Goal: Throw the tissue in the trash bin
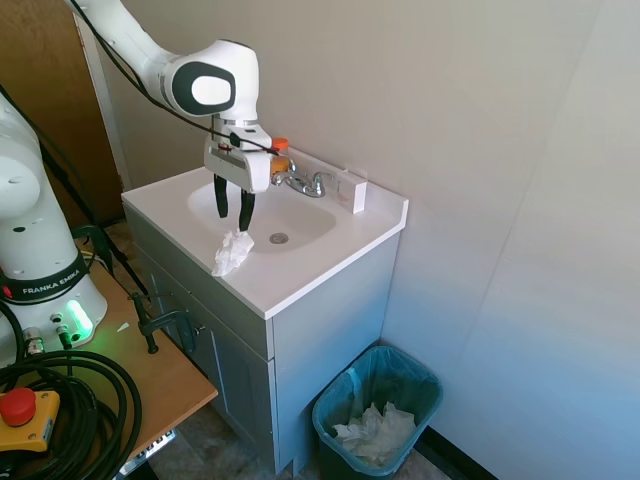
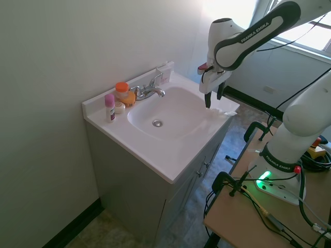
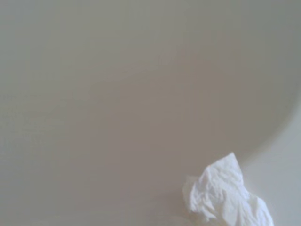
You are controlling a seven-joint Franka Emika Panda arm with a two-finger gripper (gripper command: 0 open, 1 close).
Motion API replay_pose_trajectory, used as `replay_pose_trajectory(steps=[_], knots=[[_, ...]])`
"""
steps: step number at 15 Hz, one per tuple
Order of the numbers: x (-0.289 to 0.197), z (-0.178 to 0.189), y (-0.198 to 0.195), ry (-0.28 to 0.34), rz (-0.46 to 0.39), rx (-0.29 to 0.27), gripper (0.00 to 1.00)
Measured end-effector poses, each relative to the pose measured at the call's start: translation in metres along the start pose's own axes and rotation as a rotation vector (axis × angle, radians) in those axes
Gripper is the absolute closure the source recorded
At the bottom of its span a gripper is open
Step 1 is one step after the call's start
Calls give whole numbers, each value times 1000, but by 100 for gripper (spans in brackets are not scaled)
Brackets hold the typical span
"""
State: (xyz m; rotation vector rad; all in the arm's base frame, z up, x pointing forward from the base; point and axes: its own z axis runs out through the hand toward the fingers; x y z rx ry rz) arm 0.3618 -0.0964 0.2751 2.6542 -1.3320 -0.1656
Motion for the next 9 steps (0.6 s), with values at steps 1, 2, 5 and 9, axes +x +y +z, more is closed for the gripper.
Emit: replay_pose_trajectory(steps=[1,2,5,9], knots=[[1,7,-3,-8,2,-6,0],[3,12,-6,-12,3,-10,0],[8,18,-8,-21,10,-16,100],[17,19,0,-25,32,-13,100]])
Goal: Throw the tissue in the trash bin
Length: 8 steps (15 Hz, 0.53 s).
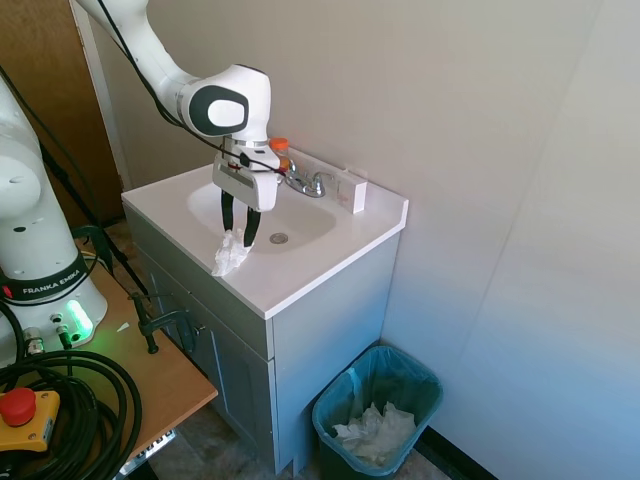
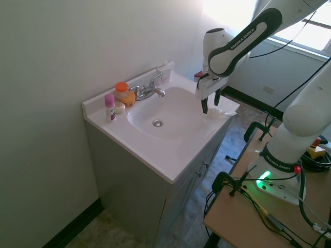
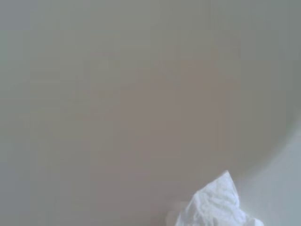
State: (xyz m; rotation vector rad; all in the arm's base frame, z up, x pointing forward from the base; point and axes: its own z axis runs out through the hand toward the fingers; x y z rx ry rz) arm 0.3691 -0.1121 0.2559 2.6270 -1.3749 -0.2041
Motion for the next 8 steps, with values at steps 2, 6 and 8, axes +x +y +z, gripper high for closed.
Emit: replay_pose_trajectory(steps=[2,6,8], knots=[[1,2,-1,-3,-1,-3,100],[1,8,-9,-14,-17,-18,100],[2,11,-10,-20,-16,-21,100]])
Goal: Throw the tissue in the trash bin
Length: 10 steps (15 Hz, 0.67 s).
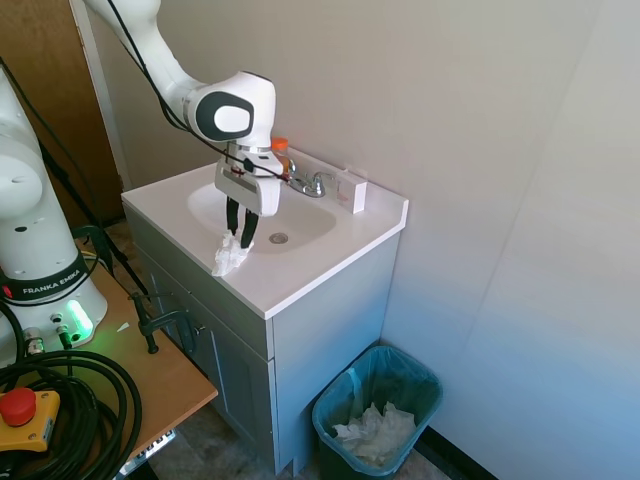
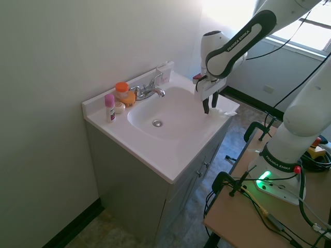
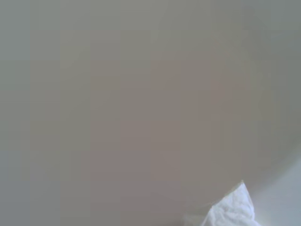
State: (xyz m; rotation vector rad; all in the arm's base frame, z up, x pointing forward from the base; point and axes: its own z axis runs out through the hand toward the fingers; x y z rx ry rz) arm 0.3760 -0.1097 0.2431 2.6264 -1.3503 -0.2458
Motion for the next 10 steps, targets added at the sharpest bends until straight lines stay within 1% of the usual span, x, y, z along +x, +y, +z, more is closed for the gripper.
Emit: replay_pose_trajectory(steps=[6,9,10], knots=[[3,3,0,2,3,8,100],[7,-3,-2,13,18,36,100],[10,-12,-4,17,24,62,100]])
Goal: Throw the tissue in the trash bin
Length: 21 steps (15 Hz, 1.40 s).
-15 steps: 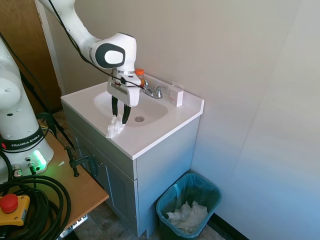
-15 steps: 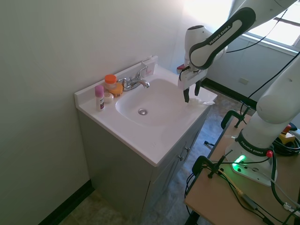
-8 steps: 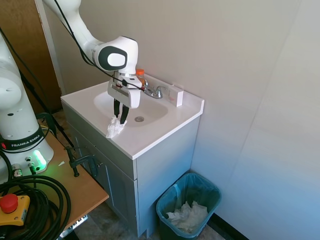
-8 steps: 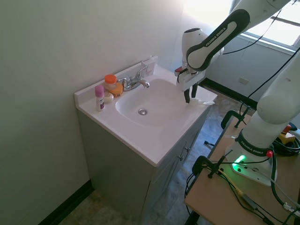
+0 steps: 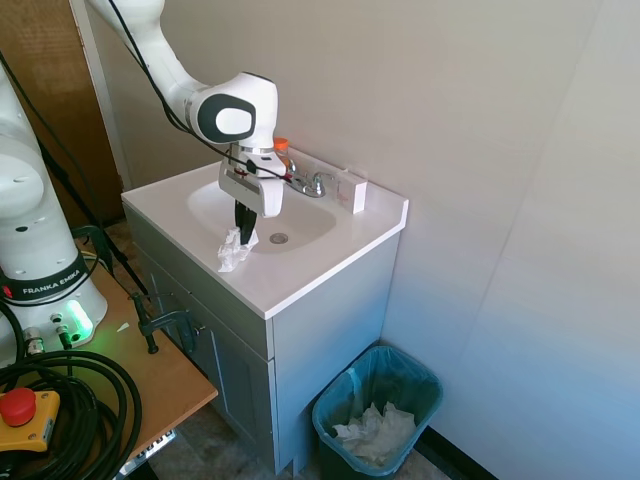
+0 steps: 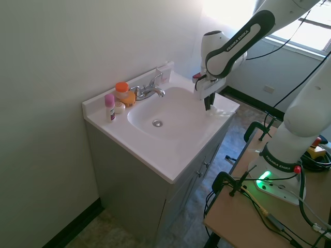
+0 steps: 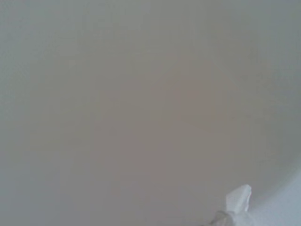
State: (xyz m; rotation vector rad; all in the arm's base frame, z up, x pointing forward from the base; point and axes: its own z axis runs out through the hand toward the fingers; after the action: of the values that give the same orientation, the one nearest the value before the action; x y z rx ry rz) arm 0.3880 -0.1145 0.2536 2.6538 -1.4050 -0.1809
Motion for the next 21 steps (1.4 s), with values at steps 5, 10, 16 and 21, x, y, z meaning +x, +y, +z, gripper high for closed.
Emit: replay_pose_trajectory(steps=[5,10,16,21], knots=[[35,-113,-2,69,88,240,100],[154,-188,71,116,382,488,100],[290,-108,123,97,624,420,100],[337,-34,113,48,662,344,0]])
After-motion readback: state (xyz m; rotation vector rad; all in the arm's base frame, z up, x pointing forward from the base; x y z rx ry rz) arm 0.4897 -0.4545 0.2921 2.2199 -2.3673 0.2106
